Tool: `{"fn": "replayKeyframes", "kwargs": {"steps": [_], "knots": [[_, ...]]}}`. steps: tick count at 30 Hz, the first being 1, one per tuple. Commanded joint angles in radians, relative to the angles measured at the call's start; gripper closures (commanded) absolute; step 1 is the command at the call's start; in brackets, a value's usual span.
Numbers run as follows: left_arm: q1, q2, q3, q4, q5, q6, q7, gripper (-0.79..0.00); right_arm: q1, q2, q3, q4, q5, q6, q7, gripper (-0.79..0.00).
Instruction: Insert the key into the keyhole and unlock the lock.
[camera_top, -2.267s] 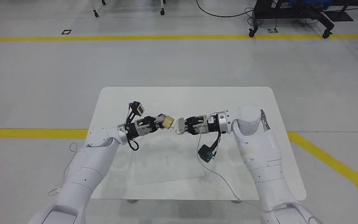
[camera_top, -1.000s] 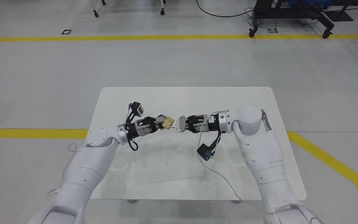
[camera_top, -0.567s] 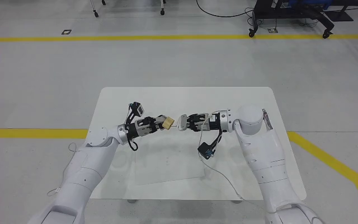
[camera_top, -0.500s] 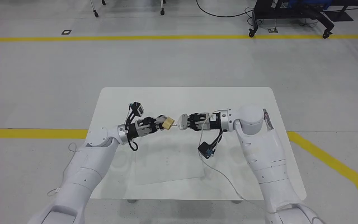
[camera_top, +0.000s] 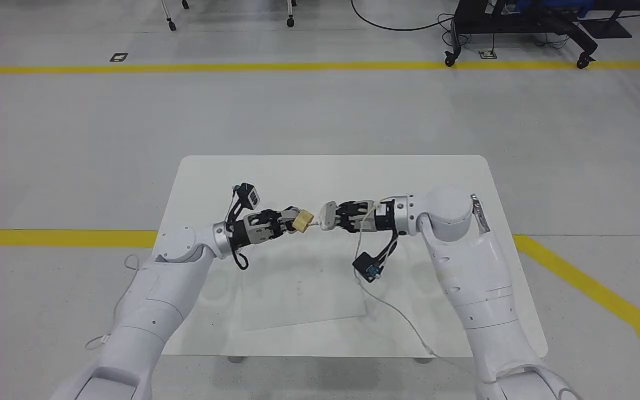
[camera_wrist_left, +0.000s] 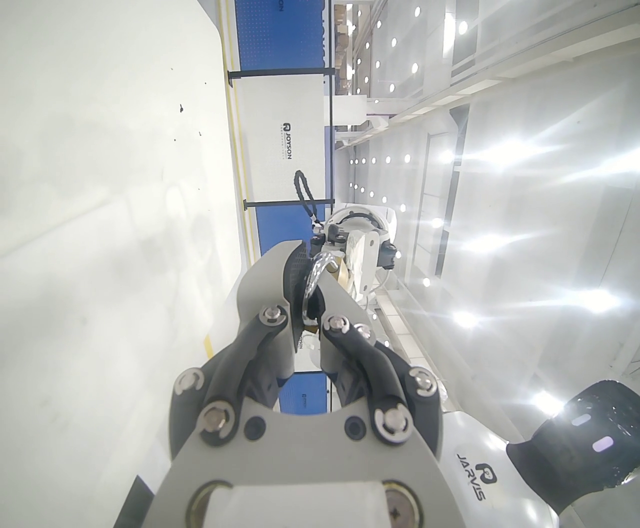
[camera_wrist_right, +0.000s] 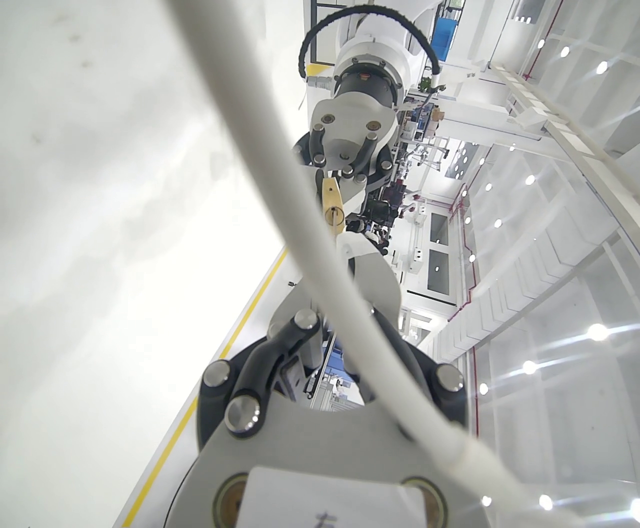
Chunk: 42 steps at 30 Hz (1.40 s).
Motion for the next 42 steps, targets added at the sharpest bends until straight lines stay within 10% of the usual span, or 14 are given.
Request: {"fn": "replayKeyframes", "kwargs": {"steps": [1, 22, 29, 42], "knots": [[0.001, -0.001, 0.002, -0.005, 0.006, 0.009, 0.016, 0.000, -0.001, 0.001, -0.003, -0.002, -0.003, -0.002, 0.005, 0.000], [0.043, -0.001, -0.006, -0.072, -0.037, 0.158, 0.098, 0.000, -0.017, 0.009, 0.014, -0.038, 0.019, 0.011, 0.000, 0.000], [0.072, 0.003, -0.035, -0.126, -0.135, 0.357, 0.114, 0.000, -0.128, 0.006, 0.051, -0.184, 0.000, 0.030, 0.281, 0.000], [0.110, 0.010, -0.046, -0.202, -0.067, 0.277, 0.224, 0.000, -0.215, 0.004, 0.023, -0.316, -0.039, -0.108, 0.422, 0.000]]}}
